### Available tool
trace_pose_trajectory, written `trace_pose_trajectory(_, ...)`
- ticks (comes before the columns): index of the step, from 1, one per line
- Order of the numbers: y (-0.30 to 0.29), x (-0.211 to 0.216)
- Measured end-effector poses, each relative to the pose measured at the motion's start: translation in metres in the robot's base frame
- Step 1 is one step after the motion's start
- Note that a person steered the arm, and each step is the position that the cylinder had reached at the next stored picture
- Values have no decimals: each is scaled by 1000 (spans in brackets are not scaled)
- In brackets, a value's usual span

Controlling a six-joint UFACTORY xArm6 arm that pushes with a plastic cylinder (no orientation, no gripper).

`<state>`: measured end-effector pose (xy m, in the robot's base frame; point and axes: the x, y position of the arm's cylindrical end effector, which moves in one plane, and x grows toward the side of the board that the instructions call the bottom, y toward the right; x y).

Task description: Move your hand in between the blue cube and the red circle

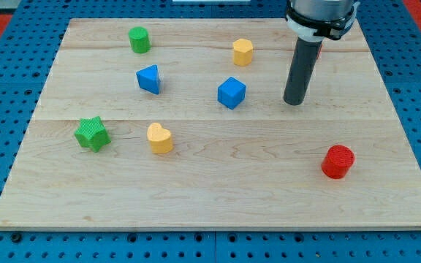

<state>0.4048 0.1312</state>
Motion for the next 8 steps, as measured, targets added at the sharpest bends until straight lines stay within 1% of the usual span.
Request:
trace_pose_trajectory(3, -3, 4)
trace_pose_trajectory(4, -12, 30)
trace_pose_trajectory(5, -20, 37)
trace_pose_trajectory(6, -40, 37)
trace_pose_trajectory(8, -39, 37)
